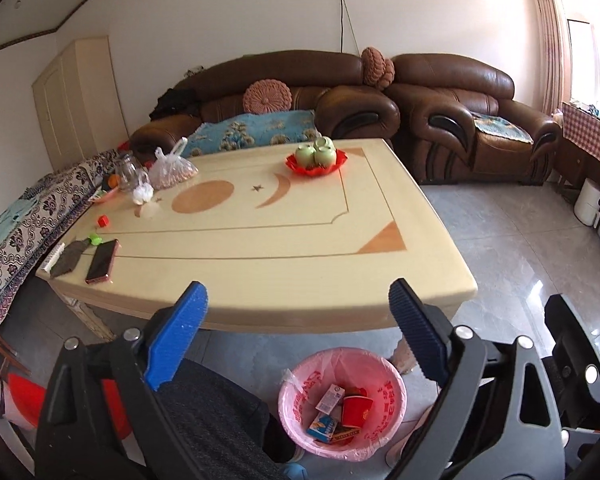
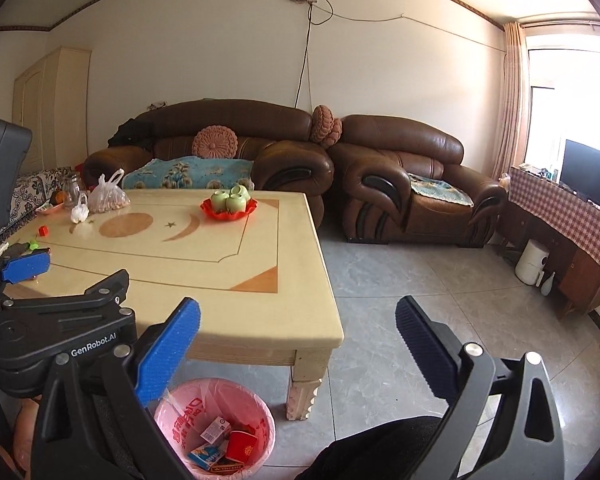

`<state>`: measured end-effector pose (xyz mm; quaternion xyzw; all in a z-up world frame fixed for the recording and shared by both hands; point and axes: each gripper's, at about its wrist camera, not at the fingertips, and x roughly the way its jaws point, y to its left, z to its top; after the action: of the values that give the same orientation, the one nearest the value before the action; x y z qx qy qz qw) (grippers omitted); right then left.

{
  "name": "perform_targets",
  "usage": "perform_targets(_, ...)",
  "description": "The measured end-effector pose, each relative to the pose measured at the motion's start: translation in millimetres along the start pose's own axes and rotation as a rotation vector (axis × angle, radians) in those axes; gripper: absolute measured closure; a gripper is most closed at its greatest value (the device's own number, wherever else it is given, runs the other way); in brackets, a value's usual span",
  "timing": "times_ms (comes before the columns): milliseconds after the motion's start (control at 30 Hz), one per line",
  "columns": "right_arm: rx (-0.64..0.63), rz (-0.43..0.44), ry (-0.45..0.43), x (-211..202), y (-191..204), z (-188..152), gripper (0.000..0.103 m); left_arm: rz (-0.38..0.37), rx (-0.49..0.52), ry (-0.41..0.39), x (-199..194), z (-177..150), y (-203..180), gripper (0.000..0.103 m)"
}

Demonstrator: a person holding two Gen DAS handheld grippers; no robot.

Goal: Collect trash

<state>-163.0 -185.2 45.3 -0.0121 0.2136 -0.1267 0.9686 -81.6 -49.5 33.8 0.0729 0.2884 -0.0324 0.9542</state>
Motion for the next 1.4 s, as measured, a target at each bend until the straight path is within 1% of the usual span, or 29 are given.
perform_targets(67,0.002,-0.003,-0.013,-10,0,5,0.007,-0.005,-0.01,-0.024,-11,4,4,0.012)
perform_targets(200,0.01,0.001,-0.016,-23,1,11,0.007,-0.035,-0.034,-0.028,-22,7,10,0.011)
perform_targets(267,0.012,0.003,-0.017,-28,1,13,0.007,-0.036,-0.035,-0.029,-27,8,12,0.01)
perform_targets(400,0.019,0.011,-0.014,-35,2,14,0.007,-0.042,-0.027,-0.025,-30,8,12,0.009)
perform_targets(567,0.02,0.013,-0.023,-44,4,16,0.007,-0.087,-0.05,-0.018,-33,7,16,0.008)
perform_targets(833,0.017,0.012,-0.024,-41,6,18,0.007,-0.105,-0.048,-0.005,-30,8,22,0.006)
perform_targets(1400,0.007,0.015,-0.024,-38,10,18,0.007,-0.094,-0.054,-0.008,-31,6,28,0.006)
